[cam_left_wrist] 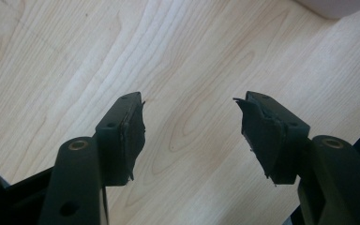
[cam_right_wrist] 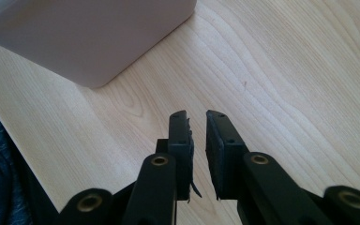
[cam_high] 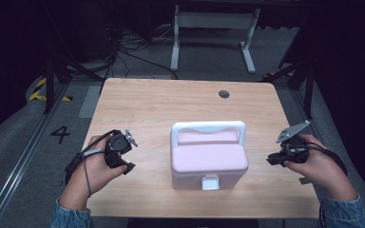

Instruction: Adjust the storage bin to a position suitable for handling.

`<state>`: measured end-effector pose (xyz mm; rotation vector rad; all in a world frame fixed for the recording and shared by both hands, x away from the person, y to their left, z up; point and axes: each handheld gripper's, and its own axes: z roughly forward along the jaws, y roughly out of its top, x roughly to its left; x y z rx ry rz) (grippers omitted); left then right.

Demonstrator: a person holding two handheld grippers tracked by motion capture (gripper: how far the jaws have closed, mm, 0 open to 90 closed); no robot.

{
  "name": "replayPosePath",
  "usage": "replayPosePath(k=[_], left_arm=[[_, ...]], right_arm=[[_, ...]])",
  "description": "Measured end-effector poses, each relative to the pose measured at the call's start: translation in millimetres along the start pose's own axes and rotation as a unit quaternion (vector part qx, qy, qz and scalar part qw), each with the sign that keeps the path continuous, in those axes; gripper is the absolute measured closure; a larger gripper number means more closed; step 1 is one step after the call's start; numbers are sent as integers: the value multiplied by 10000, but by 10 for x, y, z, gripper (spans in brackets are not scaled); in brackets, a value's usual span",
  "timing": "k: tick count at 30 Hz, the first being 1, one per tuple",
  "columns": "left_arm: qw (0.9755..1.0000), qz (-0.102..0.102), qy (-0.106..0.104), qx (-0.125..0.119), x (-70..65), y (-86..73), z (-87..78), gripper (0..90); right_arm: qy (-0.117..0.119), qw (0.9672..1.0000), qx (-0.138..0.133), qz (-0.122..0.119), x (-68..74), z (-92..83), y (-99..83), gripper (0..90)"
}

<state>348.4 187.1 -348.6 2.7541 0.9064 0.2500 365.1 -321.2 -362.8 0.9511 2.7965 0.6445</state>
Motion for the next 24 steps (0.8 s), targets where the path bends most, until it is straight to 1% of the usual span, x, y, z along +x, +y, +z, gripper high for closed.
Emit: replayPosePath(k=[3, 5, 7, 8, 9, 11, 13, 15, 16, 17, 19, 22, 24], left_arm=[[9999, 34, 14, -109, -6, 64, -53, 404], [9999, 100, -36, -119, -8, 116, -82, 404], [9997, 136, -10, -206, -9, 178, -138, 406], [9995, 159, -31, -268, -7, 219, -169, 407], [9995, 188, -80, -247, -1, 246, -193, 409], [9991, 242, -120, -321, 5, 311, -240, 411], [9984, 280, -233, -424, 15, 383, -299, 406], [9968, 327, -369, -632, 11, 462, -353, 393], [9960, 381, -443, -677, 5, 508, -380, 393], [9957, 416, -434, -704, -13, 553, -403, 392], [9947, 578, -417, -744, -38, 651, -449, 389], [9933, 716, -404, -816, -80, 793, -522, 382], [9923, 822, -353, -856, -107, 887, -565, 373]], right_arm=[[4, 10000, 12, 53, -4, -2, -34, 800], [-1, 10000, 15, 84, -1, -6, -47, 794], [0, 9999, 13, 99, 2, -9, -54, 791], [-6, 9999, 18, 108, 4, -7, -56, 789], [-10, 9999, 21, 118, 9, -4, -59, 787], [-5, 9999, 30, 124, 16, -1, -64, 783], [-5, 9999, 29, 142, 20, 1, -74, 780], [8, 9998, 38, 170, 22, 4, -86, 780], [3, 9998, 48, 171, 20, 9, -96, 779], [9, 9998, 60, 187, 17, 12, -107, 777], [2, 9997, 73, 229, 11, 16, -128, 774], [1, 9996, 61, 260, 2, 14, -157, 771], [15, 9996, 54, 290, -1, 10, -176, 769]])
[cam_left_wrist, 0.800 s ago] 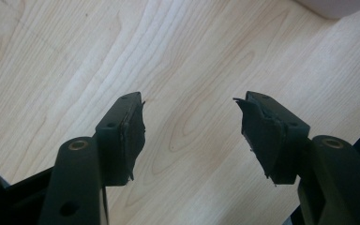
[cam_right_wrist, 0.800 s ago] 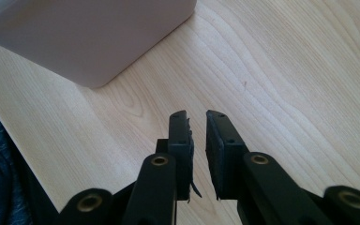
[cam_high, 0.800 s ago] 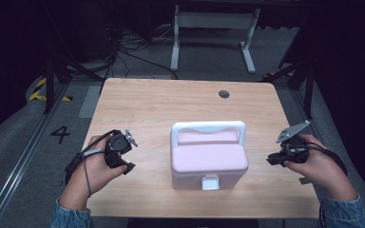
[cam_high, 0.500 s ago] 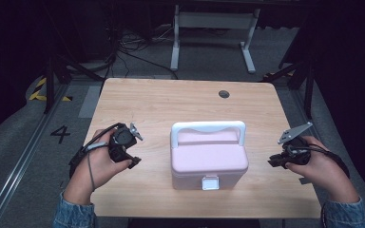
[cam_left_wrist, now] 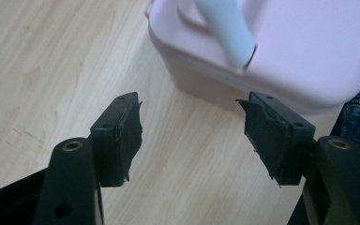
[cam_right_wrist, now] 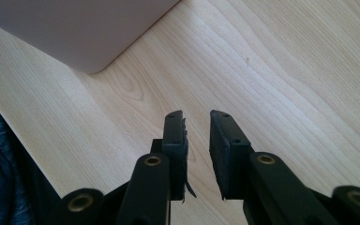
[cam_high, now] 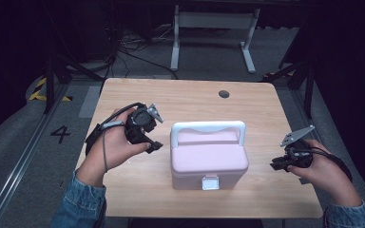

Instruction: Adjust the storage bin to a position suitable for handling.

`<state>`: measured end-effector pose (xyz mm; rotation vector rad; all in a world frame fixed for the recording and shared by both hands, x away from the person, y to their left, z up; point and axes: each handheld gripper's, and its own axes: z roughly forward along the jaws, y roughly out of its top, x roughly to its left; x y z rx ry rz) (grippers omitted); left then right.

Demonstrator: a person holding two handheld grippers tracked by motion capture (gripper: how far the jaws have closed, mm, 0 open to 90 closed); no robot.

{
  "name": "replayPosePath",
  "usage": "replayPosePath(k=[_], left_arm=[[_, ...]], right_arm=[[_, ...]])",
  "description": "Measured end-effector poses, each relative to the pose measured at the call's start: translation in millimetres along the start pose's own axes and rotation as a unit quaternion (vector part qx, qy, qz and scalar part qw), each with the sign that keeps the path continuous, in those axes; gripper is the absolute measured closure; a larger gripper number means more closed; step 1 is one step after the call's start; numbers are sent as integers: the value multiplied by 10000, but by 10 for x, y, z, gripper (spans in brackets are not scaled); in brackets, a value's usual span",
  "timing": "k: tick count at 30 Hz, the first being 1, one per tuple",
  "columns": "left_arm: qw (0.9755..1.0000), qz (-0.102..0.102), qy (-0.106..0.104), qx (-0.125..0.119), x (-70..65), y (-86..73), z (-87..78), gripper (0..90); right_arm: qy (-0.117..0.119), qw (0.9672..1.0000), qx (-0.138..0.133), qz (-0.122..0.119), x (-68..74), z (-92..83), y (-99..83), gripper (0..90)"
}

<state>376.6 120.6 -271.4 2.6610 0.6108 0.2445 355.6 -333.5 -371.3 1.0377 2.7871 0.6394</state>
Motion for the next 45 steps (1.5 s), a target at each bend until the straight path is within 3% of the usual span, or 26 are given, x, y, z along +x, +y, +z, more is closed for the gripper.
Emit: replayPosePath(k=[4, 10, 23, 29, 41, 44, 45], left_arm=[[9996, 228, -71, -132, -26, 184, -49, 363], [9990, 380, -117, -181, -51, 434, -67, 363], [9967, 731, -358, -29, -77, 848, 94, 363], [9943, 959, -447, 94, -119, 1047, 213, 362], [9908, 1136, -664, 318, -205, 1263, 506, 363], [9905, 1146, -651, 397, -219, 1278, 555, 363], [9912, 1126, -561, 420, -233, 1277, 579, 367]], right_arm=[[7, 10000, -2, 65, -12, 1, -38, 768], [19, 9999, 2, 120, -9, 11, -70, 760], [12, 9998, -32, 181, -10, 2, -124, 747], [15, 9998, -53, 196, -12, 9, -139, 746], [19, 9998, -97, 164, -13, 6, -159, 730], [18, 9998, -98, 163, -10, 7, -161, 727], [22, 9998, -104, 163, -10, 9, -160, 724]])
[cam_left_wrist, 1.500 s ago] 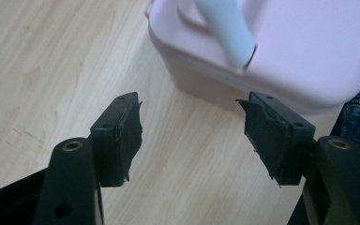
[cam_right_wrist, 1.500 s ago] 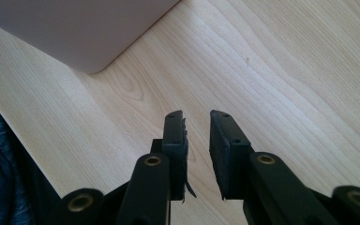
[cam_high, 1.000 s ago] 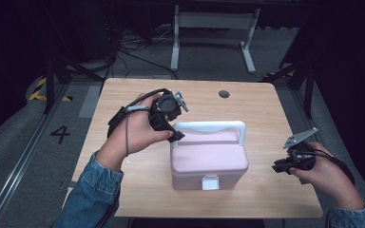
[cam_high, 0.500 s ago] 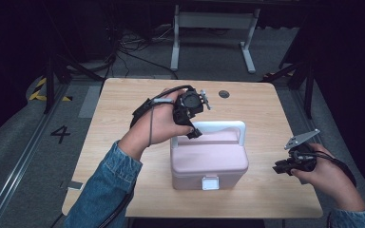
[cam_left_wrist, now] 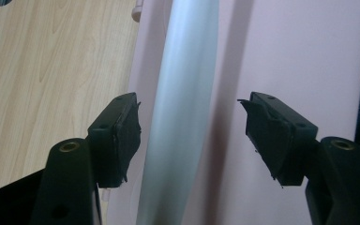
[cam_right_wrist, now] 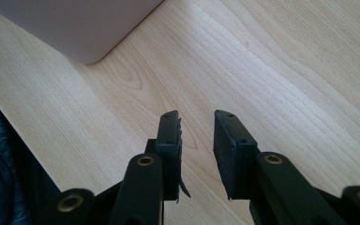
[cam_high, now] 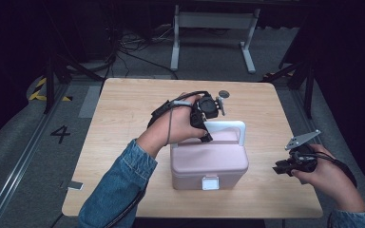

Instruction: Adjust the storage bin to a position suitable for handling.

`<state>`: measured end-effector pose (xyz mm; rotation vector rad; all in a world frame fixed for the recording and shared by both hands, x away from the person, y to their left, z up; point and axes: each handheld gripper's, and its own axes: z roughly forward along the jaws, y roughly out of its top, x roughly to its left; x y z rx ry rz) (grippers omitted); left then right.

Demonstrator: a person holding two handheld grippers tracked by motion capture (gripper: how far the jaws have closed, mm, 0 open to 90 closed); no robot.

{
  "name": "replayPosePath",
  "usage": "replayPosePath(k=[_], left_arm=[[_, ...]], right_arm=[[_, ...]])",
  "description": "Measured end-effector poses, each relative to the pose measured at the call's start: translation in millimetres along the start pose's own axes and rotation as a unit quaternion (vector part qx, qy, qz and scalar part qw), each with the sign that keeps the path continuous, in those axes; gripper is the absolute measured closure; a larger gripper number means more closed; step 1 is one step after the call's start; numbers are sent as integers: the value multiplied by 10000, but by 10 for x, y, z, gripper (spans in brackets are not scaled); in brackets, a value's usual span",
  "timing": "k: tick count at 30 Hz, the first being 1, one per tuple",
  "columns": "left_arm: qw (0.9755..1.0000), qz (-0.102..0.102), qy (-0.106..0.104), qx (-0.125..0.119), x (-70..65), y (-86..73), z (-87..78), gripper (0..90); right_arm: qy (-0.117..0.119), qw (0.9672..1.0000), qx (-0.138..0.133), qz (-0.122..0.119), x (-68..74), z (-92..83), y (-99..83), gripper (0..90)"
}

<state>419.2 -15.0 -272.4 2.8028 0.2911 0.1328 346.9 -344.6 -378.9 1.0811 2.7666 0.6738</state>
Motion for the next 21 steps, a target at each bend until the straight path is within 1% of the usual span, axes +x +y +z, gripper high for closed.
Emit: replayPosePath(k=[1, 2, 3, 5, 6, 7, 8, 11, 12, 13, 15, 16, 19, 21], left_arm=[[10000, 47, 44, 63, 0, 7, 19, 368], [10000, 25, 64, 53, -9, 10, 42, 369], [10000, 52, -4, -1, -6, 14, 67, 377], [9999, 56, -83, -6, -5, 21, 87, 411], [9999, 115, -54, -12, 0, 27, 97, 443], [9999, 107, -39, 0, -5, 27, 103, 484], [9999, 145, -18, 13, -5, 32, 101, 530], [9997, 218, 75, -39, -15, 44, 64, 618], [9995, 284, 122, -28, -8, 52, 39, 644], [9996, 268, 105, -36, -11, 57, 19, 670], [9996, 262, 85, -35, -20, 59, 9, 679], [9995, 314, 68, -40, -31, 68, -2, 686], [9993, 366, 24, -14, -31, 84, -30, 697], [9994, 346, 14, -44, -25, 91, -60, 700]], right_arm=[[15, 10000, -21, 8, 1, 2, 1, 722], [38, 10000, -40, 15, 2, 4, 2, 721], [45, 10000, -41, 13, 4, 7, 3, 720], [43, 10000, -27, 0, 6, 14, 6, 720], [53, 10000, -20, -5, 6, 18, 6, 720], [60, 10000, -15, -5, 7, 20, 7, 720], [56, 10000, -15, -6, 7, 24, 7, 719], [57, 10000, -12, 0, 5, 24, 5, 718], [58, 10000, -12, 2, 5, 24, 4, 718], [58, 10000, -11, 5, 6, 23, 4, 718], [59, 10000, -21, 6, 9, 18, 3, 718], [54, 10000, -27, 9, 11, 15, 2, 717], [45, 10000, -45, 14, 15, 3, -1, 716], [53, 10000, -63, 7, 18, -5, -1, 716]])
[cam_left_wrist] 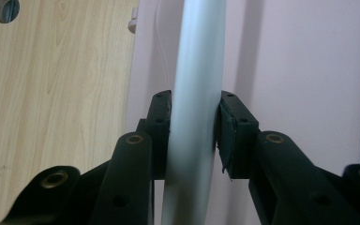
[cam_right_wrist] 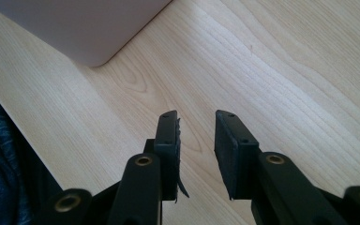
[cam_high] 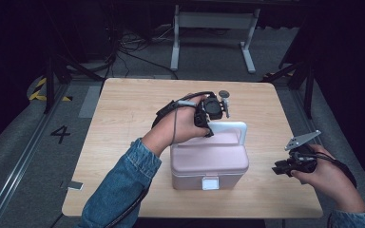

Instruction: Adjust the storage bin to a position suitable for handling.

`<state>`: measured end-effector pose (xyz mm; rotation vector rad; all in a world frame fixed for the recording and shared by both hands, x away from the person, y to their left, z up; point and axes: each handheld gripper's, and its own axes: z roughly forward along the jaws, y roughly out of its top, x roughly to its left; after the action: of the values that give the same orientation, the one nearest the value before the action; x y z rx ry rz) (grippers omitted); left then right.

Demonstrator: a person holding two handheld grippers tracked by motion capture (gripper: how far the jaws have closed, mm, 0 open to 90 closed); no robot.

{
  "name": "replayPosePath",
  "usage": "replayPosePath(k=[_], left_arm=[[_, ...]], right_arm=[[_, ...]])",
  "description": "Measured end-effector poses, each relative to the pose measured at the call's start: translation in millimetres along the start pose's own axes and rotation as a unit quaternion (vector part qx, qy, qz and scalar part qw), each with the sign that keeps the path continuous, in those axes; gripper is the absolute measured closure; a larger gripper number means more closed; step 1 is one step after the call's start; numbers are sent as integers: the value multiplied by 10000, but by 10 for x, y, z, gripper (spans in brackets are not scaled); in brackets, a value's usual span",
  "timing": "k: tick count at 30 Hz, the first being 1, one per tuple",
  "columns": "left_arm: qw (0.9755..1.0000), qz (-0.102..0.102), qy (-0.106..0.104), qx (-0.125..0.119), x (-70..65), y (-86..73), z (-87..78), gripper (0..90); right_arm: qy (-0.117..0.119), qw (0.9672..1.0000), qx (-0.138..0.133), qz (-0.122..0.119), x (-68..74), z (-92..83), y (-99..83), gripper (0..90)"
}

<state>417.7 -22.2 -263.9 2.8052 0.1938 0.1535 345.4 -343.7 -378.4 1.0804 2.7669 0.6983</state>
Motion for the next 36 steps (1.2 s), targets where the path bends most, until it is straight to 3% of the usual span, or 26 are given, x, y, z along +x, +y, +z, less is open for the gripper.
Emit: replayPosePath(k=[5, 13, 31, 36], left_arm=[[10000, 13, -22, -51, 25, 16, -88, 707], [9998, -42, 166, -100, 130, 78, -255, 692], [9999, -75, 56, -105, 204, 87, -270, 679], [9999, -48, 88, -84, 207, 100, -268, 677]], right_arm=[[38, 10000, -58, -20, 18, -15, 7, 716], [55, 9999, -102, -27, 28, -35, 2, 717], [142, 9988, -411, -203, 104, -112, 67, 754], [165, 9975, -602, -324, 181, -158, 120, 768]])
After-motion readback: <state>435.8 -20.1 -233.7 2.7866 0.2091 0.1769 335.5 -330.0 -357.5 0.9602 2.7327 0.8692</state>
